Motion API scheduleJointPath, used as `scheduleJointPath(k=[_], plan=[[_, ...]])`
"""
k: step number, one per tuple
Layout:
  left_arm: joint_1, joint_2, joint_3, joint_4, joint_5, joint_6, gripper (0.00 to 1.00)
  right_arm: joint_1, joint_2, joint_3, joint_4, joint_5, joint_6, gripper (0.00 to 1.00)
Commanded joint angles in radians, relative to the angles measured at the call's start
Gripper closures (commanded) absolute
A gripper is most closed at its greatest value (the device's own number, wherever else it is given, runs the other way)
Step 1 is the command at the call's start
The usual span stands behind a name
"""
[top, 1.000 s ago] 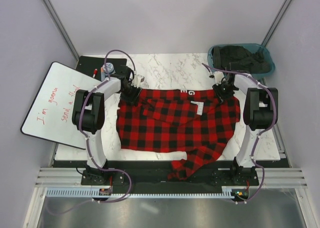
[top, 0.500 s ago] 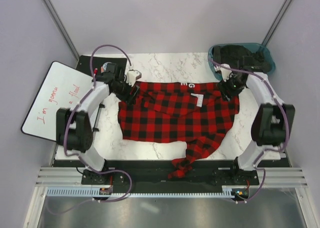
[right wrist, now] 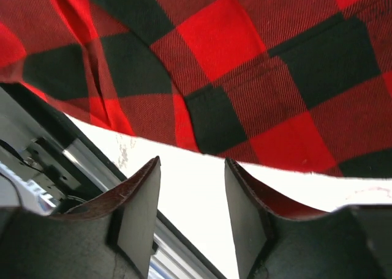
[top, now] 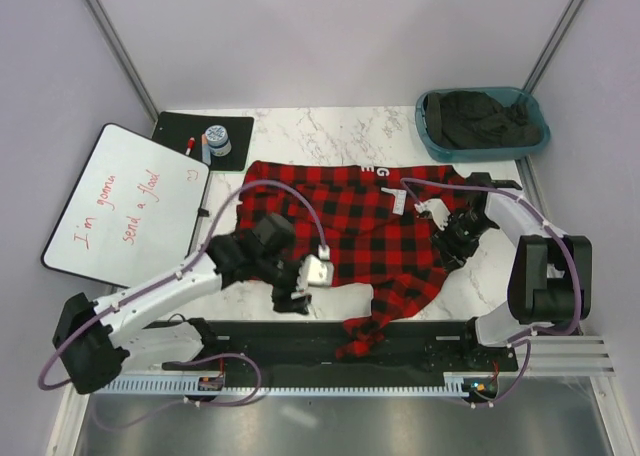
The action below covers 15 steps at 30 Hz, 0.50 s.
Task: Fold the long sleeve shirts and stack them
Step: Fold the shirt
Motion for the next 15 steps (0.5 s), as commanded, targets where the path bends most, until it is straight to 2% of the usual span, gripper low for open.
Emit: scheduleJointPath(k=[1, 2, 3, 5, 8, 11, 15], plan=[[-0.318, -0.038, 0.019, 0.177, -0.071, 0.074, 0.25, 0.003, 0.100, 0.096, 0.032, -0.084, 0.060, 0.47], [-0.434, -0.034, 0.028, 0.176, -0.089, 0.131, 0.25, 0.003, 0.122, 0.113, 0.031, -0.089, 0.084, 0.49], [-0.488, -0.011, 0.034, 0.174, -0.101, 0.247, 0.25, 0.003, 0.165, 0.130, 0.026, -0.093, 0.095, 0.49], [-0.618, 0.026, 0.057, 0.141, -0.126, 0.354, 0.24, 0.003, 0.194, 0.170, 0.023, -0.109, 0.112, 0.50], [-0.729, 0.110, 0.073, 0.131, -0.167, 0.593, 0.24, 0.003, 0.239, 0.219, 0.014, -0.121, 0.147, 0.50], [-0.794, 0.210, 0.091, 0.142, -0.222, 0.739, 0.24, 0.003, 0.259, 0.259, 0.003, -0.130, 0.166, 0.50], [-0.829, 0.366, 0.140, 0.186, -0.321, 0.834, 0.23, 0.003, 0.280, 0.288, -0.014, -0.139, 0.167, 0.49]])
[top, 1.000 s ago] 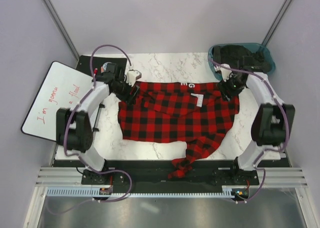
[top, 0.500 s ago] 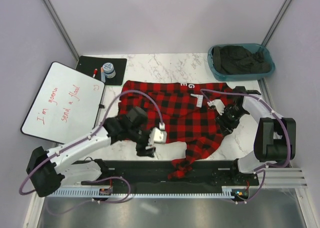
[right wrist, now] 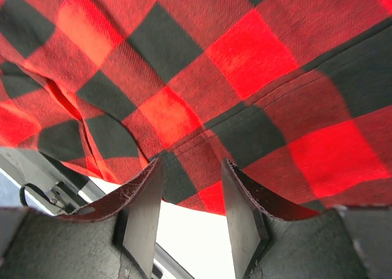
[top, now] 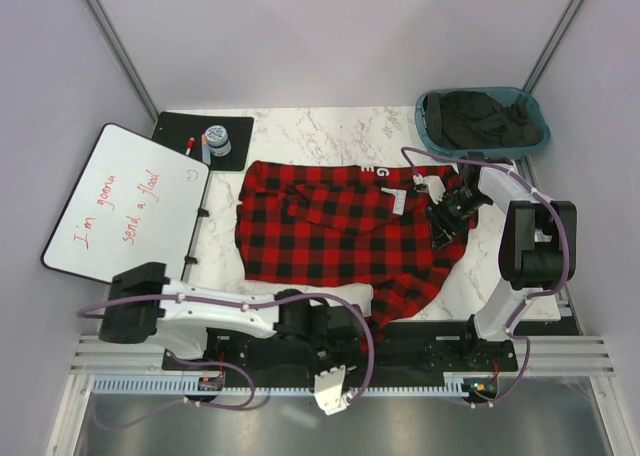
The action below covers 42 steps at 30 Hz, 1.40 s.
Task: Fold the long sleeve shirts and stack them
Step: Fold the shirt
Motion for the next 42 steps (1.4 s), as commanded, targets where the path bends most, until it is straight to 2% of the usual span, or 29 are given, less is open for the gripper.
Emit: scheduleJointPath(k=[1, 2, 7, 9, 10, 11, 12, 13, 14, 15, 16, 17, 18, 19, 20, 21, 22, 23, 24, 25, 27, 28, 31, 34, 41, 42], plan=[[-0.032, 0.140, 0.080, 0.072, -0.143, 0.249, 0.23, 0.003, 0.023, 0.052, -0.029, -0.053, 0.016, 0.49], [-0.035, 0.196, 0.100, 0.073, -0.191, 0.277, 0.23, 0.005, 0.023, 0.051, -0.031, -0.056, 0.011, 0.49], [-0.030, 0.261, 0.063, 0.151, -0.269, 0.354, 0.25, 0.003, 0.023, 0.048, -0.032, -0.064, -0.007, 0.48], [-0.029, 0.289, 0.055, 0.161, -0.295, 0.354, 0.32, 0.003, 0.017, 0.049, -0.035, -0.062, -0.015, 0.48], [-0.029, 0.294, 0.063, 0.167, -0.299, 0.339, 0.50, 0.003, 0.014, 0.052, -0.034, -0.061, -0.018, 0.48], [-0.027, 0.295, 0.095, 0.178, -0.290, 0.293, 0.62, 0.003, 0.013, 0.055, -0.034, -0.062, -0.020, 0.48], [-0.022, 0.275, 0.117, 0.179, -0.273, 0.261, 0.86, 0.003, 0.011, 0.057, -0.035, -0.062, -0.020, 0.48], [-0.009, 0.257, 0.179, 0.185, -0.214, 0.212, 0.96, 0.003, 0.010, 0.067, -0.035, -0.064, -0.020, 0.47], [0.007, 0.239, 0.221, 0.185, -0.172, 0.093, 0.98, 0.003, 0.005, 0.072, -0.037, -0.065, -0.020, 0.46], [0.026, 0.196, 0.267, 0.185, -0.130, 0.023, 0.98, 0.003, 0.008, 0.081, -0.038, -0.070, -0.018, 0.45], [0.084, 0.177, 0.367, 0.185, -0.029, -0.055, 0.98, 0.003, 0.008, 0.101, -0.040, -0.072, -0.017, 0.44], [0.121, 0.165, 0.420, 0.185, 0.022, -0.230, 0.98, 0.003, 0.013, 0.115, -0.043, -0.078, -0.014, 0.43], [0.166, 0.156, 0.474, 0.193, 0.065, -0.328, 0.98, 0.002, 0.016, 0.130, -0.045, -0.082, -0.007, 0.42], [0.268, 0.149, 0.562, 0.204, 0.128, -0.437, 0.98, -0.005, 0.020, 0.167, -0.046, -0.087, -0.004, 0.38], [0.327, 0.148, 0.595, 0.227, 0.151, -0.659, 0.98, -0.009, 0.026, 0.185, -0.051, -0.099, 0.000, 0.36], [0.388, 0.146, 0.614, 0.295, 0.159, -0.777, 0.98, -0.015, 0.031, 0.205, -0.054, -0.105, 0.008, 0.35], [0.507, 0.146, 0.615, 0.341, 0.117, -0.894, 0.98, -0.026, 0.036, 0.247, -0.057, -0.110, 0.013, 0.31], [0.563, 0.149, 0.609, 0.371, 0.074, -1.104, 0.98, -0.034, 0.048, 0.267, -0.061, -0.114, 0.017, 0.30], [0.614, 0.152, 0.602, 0.398, 0.031, -1.201, 0.98, -0.040, 0.052, 0.300, -0.063, -0.122, 0.026, 0.29], [0.708, 0.160, 0.574, 0.400, -0.044, -1.375, 0.98, -0.047, 0.068, 0.314, -0.064, -0.121, 0.032, 0.28], [0.776, 0.195, 0.551, 0.373, -0.129, -1.505, 0.98, -0.052, 0.082, 0.348, -0.065, -0.115, 0.043, 0.28], [0.836, 0.205, 0.513, 0.347, -0.200, -1.621, 0.98, -0.061, 0.092, 0.356, -0.064, -0.115, 0.051, 0.28], [0.940, 0.217, 0.398, 0.357, -0.233, -1.776, 0.98, -0.075, 0.099, 0.371, -0.080, -0.104, 0.040, 0.27], [0.990, 0.220, 0.324, 0.380, -0.247, -1.842, 0.98, -0.081, 0.099, 0.364, -0.095, -0.090, 0.019, 0.27], [1.041, 0.232, 0.321, 0.291, -0.382, -1.924, 0.98, -0.094, 0.028, 0.298, -0.109, -0.058, -0.062, 0.27], [1.041, 0.234, 0.339, 0.274, -0.452, -1.924, 0.98, -0.095, 0.013, 0.272, -0.104, -0.053, -0.070, 0.28]])
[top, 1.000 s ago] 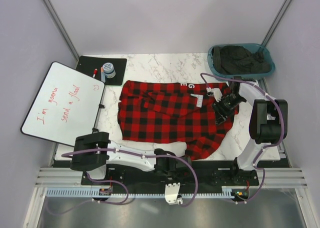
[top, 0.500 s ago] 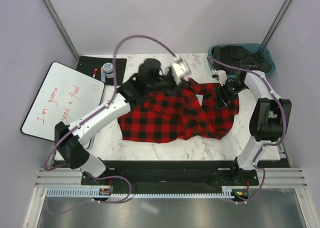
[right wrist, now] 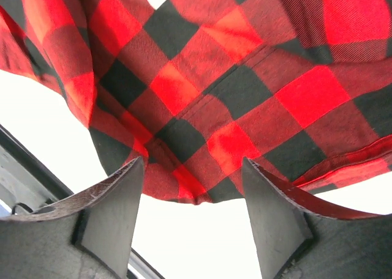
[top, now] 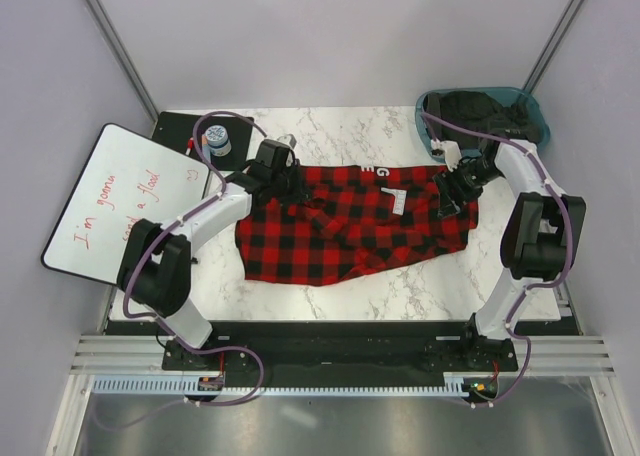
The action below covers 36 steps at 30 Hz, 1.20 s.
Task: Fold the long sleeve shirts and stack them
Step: Fold the shirt
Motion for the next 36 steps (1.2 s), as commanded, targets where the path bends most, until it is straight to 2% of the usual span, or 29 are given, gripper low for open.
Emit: scheduleJointPath(k=[1, 4, 9, 11, 15, 18, 22, 23, 25, 26, 29, 32, 36], plan=[[0.009, -0.021, 0.059, -0.044, -0.199, -0.131, 0.98, -0.010, -0.106, -0.064, -0.018, 0.011, -0.081, 0.29], [0.009, -0.018, 0.085, -0.092, -0.287, -0.160, 0.98, -0.007, -0.187, -0.134, 0.025, -0.011, -0.127, 0.30], [0.011, -0.018, 0.111, -0.137, -0.281, -0.216, 0.98, 0.080, -0.345, -0.280, 0.114, -0.003, -0.182, 0.30], [0.011, -0.027, 0.108, -0.146, -0.269, -0.241, 0.98, 0.108, -0.407, -0.379, 0.219, 0.000, -0.182, 0.30], [0.026, -0.057, 0.060, -0.161, -0.142, -0.338, 0.98, 0.209, -0.558, -0.478, 0.365, -0.025, -0.170, 0.24], [0.031, -0.087, 0.013, -0.163, -0.039, -0.439, 0.98, 0.297, -0.606, -0.490, 0.491, -0.040, -0.054, 0.15], [0.031, -0.118, 0.003, -0.152, 0.058, -0.510, 0.98, 0.443, -0.631, -0.478, 0.760, -0.062, 0.215, 0.11], [0.031, -0.126, 0.003, -0.155, 0.069, -0.519, 0.98, 0.506, -0.634, -0.486, 0.817, -0.051, 0.335, 0.09], [0.031, -0.138, 0.003, -0.164, 0.110, -0.542, 0.98, 0.575, -0.637, -0.501, 0.963, -0.026, 0.405, 0.08], [0.031, -0.140, 0.003, -0.167, 0.119, -0.550, 0.98, 0.648, -0.629, -0.519, 1.005, 0.015, 0.443, 0.07], [0.031, -0.158, -0.017, -0.164, 0.124, -0.605, 0.98, 0.794, -0.574, -0.530, 1.089, 0.105, 0.430, 0.07], [0.031, -0.170, -0.028, -0.164, 0.135, -0.637, 0.98, 0.873, -0.508, -0.527, 1.105, 0.194, 0.431, 0.09], [0.031, -0.182, -0.036, -0.166, 0.141, -0.654, 0.94, 0.907, -0.481, -0.558, 1.201, 0.243, 0.453, 0.10]])
